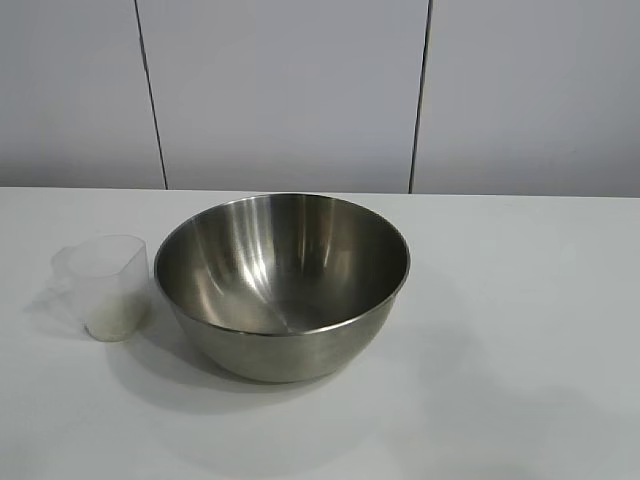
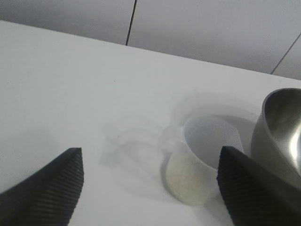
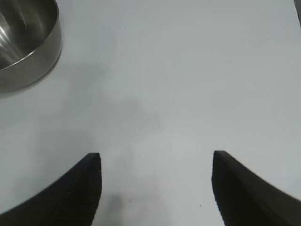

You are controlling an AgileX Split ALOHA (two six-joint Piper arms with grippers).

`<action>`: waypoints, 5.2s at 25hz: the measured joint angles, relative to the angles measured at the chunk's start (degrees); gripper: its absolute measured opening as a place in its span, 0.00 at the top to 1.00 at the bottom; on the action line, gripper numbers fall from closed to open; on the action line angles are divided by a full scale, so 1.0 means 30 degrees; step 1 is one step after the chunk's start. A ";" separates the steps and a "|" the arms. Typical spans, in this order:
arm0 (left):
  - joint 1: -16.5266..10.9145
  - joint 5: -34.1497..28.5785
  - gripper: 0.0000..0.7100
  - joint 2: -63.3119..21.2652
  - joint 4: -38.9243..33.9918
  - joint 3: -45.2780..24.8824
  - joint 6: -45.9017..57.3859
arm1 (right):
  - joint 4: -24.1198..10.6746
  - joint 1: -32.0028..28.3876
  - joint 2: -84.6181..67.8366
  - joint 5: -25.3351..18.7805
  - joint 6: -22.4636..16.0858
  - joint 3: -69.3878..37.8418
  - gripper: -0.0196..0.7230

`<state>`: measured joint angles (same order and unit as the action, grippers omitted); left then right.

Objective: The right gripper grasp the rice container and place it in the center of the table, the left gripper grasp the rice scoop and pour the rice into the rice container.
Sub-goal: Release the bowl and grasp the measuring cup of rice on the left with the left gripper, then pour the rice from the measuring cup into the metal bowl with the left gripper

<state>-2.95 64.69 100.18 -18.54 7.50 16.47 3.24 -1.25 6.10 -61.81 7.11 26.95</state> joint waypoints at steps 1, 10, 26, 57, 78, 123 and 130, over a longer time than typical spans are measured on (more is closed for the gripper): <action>-0.0077 0.0001 0.20 0.1007 -0.0189 0.0133 -0.0526 | 0.0000 0.0000 0.0000 0.0000 0.0000 0.0000 0.35; -0.0172 0.0318 0.20 0.4135 -0.0476 0.2501 -0.5610 | 0.0000 0.0000 0.0000 -0.0022 0.0000 0.0000 0.35; -0.0172 0.0435 0.20 0.7168 -0.0984 0.6112 -0.8487 | 0.0000 0.0000 0.0000 -0.0022 0.0000 0.0000 0.35; -0.0172 0.0435 0.93 0.7244 -0.2588 0.8002 -0.6523 | 0.0000 0.0000 0.0000 0.0010 0.0000 0.0000 0.35; 0.3594 -0.8282 0.99 -0.4730 -0.4628 0.8126 -0.7553 | 0.0000 0.0000 0.0000 -0.0026 0.0000 0.0000 0.35; 1.2813 -1.2796 0.99 -0.1382 0.4911 1.4676 -5.0740 | 0.0000 0.0000 0.0000 0.0002 0.0000 0.0000 0.35; 1.2813 -1.1646 0.99 -0.1382 0.4925 1.4676 -5.1882 | 0.0000 0.0000 0.0000 -0.0012 0.0000 0.0000 0.35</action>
<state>35.49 29.75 96.04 -3.77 51.52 -139.18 3.24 -1.25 6.10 -61.85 7.11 26.95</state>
